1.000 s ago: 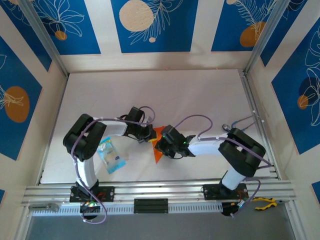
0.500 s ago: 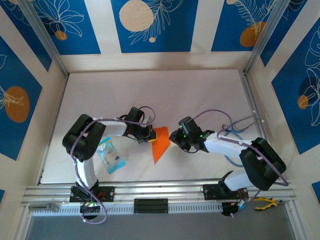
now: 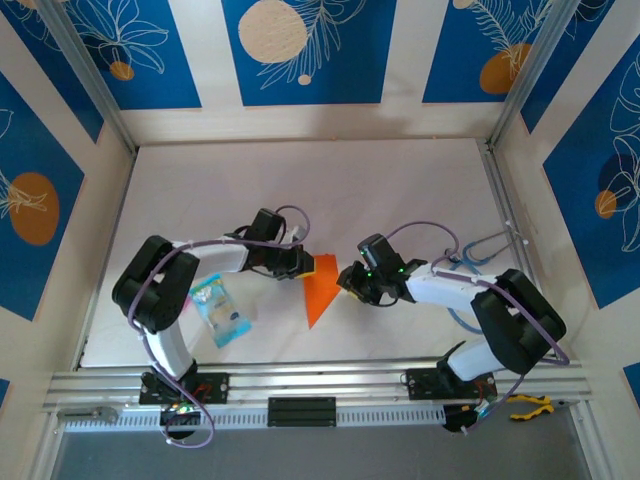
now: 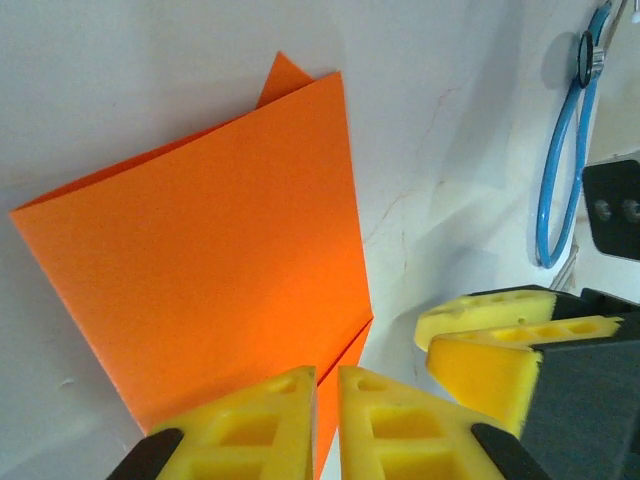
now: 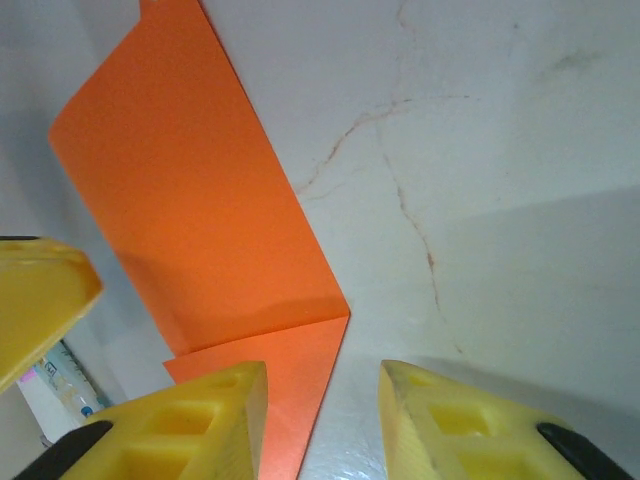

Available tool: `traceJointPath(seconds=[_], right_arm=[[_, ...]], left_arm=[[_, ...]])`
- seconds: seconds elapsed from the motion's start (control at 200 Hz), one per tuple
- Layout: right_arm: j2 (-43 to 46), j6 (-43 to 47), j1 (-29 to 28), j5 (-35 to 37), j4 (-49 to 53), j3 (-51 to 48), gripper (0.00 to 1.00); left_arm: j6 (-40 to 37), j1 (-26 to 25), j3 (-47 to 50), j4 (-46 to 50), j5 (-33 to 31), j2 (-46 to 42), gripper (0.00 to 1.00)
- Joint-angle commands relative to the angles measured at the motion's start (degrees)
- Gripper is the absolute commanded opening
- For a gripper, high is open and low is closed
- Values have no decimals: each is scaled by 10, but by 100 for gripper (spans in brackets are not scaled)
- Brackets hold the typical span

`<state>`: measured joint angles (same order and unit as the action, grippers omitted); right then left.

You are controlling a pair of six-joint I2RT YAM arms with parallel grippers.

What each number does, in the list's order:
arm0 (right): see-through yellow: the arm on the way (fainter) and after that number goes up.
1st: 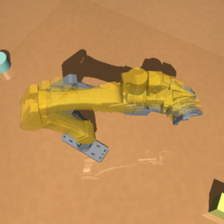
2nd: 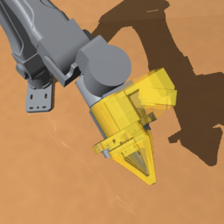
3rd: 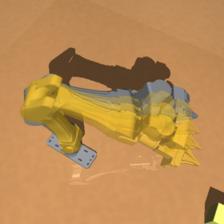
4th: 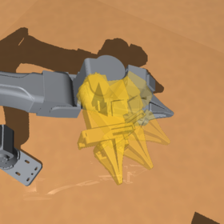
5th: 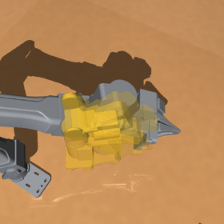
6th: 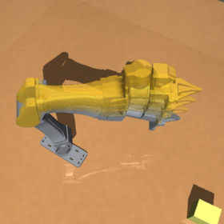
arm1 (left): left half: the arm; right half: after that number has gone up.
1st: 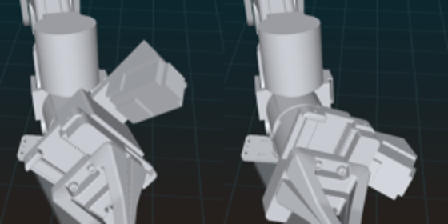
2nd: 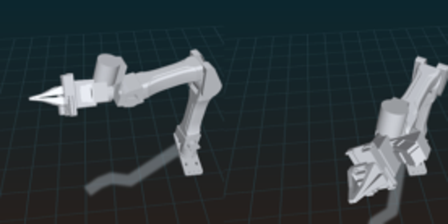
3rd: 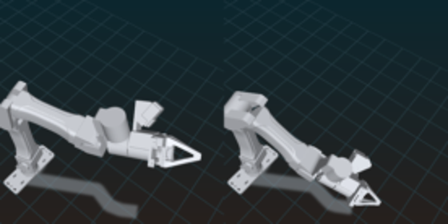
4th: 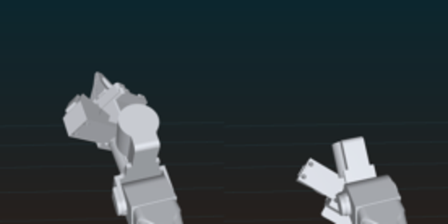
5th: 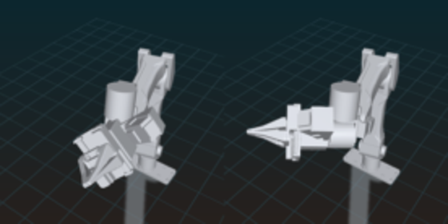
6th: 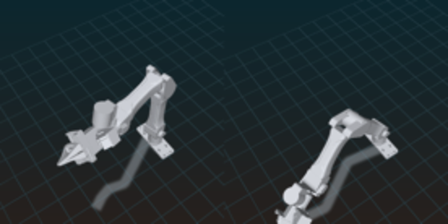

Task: Fold a paper plane with a square sheet of paper (pick it up from the middle)
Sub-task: Fold the wing for the fifth time at the center of the table.

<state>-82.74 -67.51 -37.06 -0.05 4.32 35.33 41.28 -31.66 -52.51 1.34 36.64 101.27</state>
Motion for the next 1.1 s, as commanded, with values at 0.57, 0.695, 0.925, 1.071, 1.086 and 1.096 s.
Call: traceJointPath(seconds=[0.57, 0.695, 0.925, 1.071, 1.086, 1.096], right_arm=[[-25, 13, 5, -37, -26, 13, 36], [-32, 9, 12, -49, -43, 9, 36], [-43, 8, 22, -61, -51, 11, 37], [-59, 3, 30, -79, -51, 19, 37], [-62, 3, 30, -81, -53, 19, 37], [-63, 4, 30, -82, -54, 20, 37]], left_arm=[[-26, 21, 11, 33, -55, 27, 10], [-30, 23, 19, 30, -54, 33, 9], [-37, 25, 29, 31, -57, 38, 8], [-40, 26, 30, 30, -54, 39, 7], [-39, 26, 30, 30, -53, 38, 7], [-40, 26, 29, 30, -53, 38, 7]])
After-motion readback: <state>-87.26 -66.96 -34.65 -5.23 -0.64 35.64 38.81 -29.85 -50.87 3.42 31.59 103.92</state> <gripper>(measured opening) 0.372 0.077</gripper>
